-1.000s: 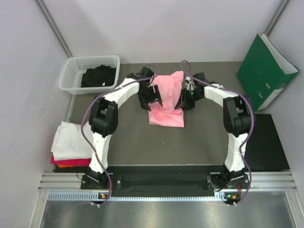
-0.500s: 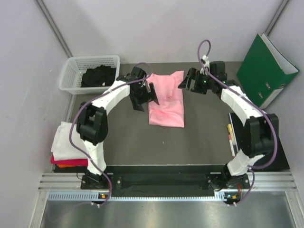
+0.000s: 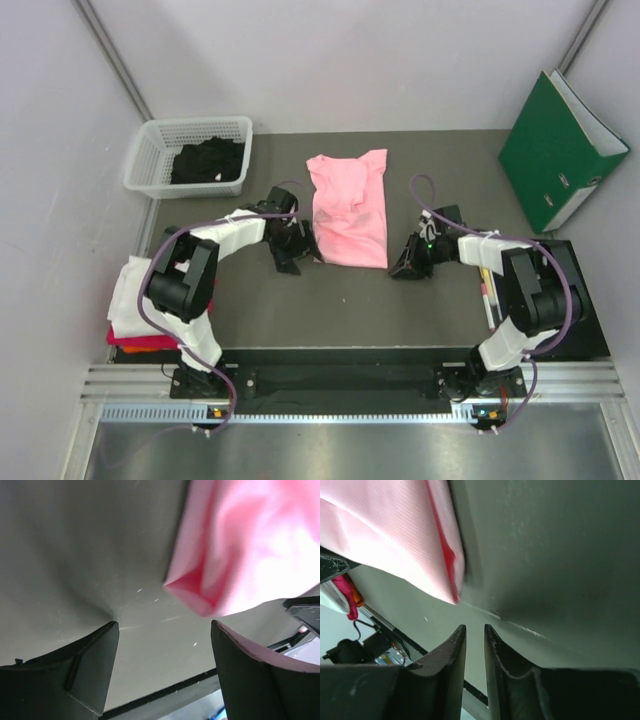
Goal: Fold and stack the t-shirts
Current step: Fold the folded rectangular tshirt in 1/3 of the way, then grab one side of the 2/3 rectangular tshirt with both arms
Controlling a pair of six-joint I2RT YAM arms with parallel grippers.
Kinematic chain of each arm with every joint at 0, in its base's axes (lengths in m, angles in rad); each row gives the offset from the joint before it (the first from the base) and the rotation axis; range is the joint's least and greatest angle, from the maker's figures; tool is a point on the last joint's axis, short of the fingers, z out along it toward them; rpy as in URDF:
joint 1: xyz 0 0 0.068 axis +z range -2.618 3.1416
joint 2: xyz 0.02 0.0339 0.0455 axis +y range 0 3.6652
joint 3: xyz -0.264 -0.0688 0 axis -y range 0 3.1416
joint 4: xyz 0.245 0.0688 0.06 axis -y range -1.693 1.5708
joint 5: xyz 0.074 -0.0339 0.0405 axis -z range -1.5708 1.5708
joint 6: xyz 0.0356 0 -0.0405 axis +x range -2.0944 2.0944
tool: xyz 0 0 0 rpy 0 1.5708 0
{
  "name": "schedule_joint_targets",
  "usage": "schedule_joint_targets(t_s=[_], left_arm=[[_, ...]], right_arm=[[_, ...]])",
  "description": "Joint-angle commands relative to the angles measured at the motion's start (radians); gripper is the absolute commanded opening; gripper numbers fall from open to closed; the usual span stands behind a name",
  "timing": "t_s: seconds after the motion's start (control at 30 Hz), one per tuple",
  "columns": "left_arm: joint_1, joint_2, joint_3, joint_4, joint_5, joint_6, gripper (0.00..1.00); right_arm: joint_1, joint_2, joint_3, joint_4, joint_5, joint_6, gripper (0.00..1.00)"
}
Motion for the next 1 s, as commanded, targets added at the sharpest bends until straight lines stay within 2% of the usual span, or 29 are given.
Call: schedule_joint_targets(t_s=[0.0,0.23,0.33,0.53,0.7,0.77,0.8,0.87,0.97], left_arm=[[-0.005,-0.064,0.023,0.159,-0.01,-0.01,0.79],[-0.008,-0.021,0.103,0.142,-0.021,0.017,0.77],[-0.011,0.011,0.12,0.148,-0.01,0.02,0.73],[-0.022,0.059,0.128,0.163,0.025,0.022,0.4],[-0.031,0.068,0.122,0.163,0.048,0.022,0.33],[-0.031,0.063,0.117,0.153,0.043,0.026,0.24],[-0.033,0.06,0.114,0.148,0.039,0.028,0.12],[-0.033,0.047,0.106,0.127,0.034,0.033,0.0],[-0.033,0.021,0.085,0.093,0.02,0.04,0.0]], right_arm=[[-0.001,0.016,0.025,0.168,-0.051,0.045,0.23],[-0.001,0.042,0.071,0.179,-0.053,0.06,0.25],[0.002,0.06,0.082,0.186,-0.054,0.066,0.29],[0.019,0.103,0.087,0.231,-0.068,0.094,0.32],[0.048,0.137,0.1,0.26,-0.077,0.123,0.32],[0.059,0.143,0.105,0.26,-0.079,0.125,0.24],[0.06,0.139,0.105,0.26,-0.076,0.126,0.0],[0.06,0.114,0.102,0.26,-0.059,0.128,0.0],[0.06,0.081,0.119,0.214,-0.019,0.103,0.0]])
